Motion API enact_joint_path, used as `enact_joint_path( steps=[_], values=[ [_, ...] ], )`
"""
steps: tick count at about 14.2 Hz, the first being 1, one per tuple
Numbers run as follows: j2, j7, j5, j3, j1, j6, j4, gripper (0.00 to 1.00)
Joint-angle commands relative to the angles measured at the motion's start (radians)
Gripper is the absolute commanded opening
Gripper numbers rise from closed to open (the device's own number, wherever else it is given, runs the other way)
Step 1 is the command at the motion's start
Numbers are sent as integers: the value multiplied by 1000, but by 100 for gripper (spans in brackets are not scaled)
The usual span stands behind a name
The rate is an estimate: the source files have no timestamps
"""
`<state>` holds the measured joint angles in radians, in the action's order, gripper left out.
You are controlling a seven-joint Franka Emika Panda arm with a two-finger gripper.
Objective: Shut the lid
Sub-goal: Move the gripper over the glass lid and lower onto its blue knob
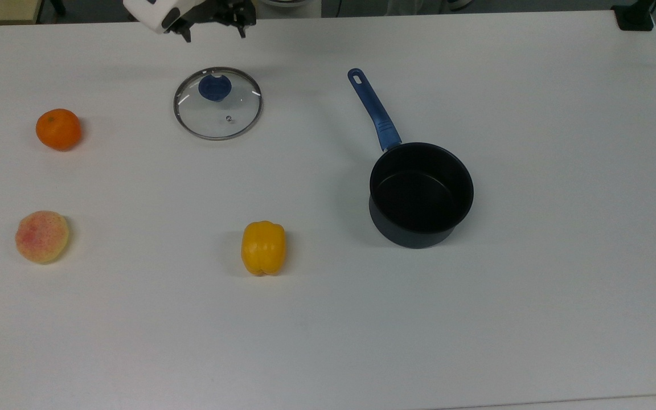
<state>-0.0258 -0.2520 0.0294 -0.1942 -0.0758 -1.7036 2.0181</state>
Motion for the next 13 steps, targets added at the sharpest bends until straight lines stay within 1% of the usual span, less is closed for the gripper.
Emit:
enact_joint_path(
  steps=[1, 3, 6, 10, 13],
  values=[
    [-19, -26, 18, -30, 4, -151, 94, 100],
    [-16, -21, 17, -45, 4, -223, 122, 100],
    [-19, -10, 17, -47, 4, -377, 213, 100],
    [-5, 31, 17, -47, -1, -484, 263, 100],
    [-2, 59, 18, -47, -5, -585, 327, 100]
  ],
)
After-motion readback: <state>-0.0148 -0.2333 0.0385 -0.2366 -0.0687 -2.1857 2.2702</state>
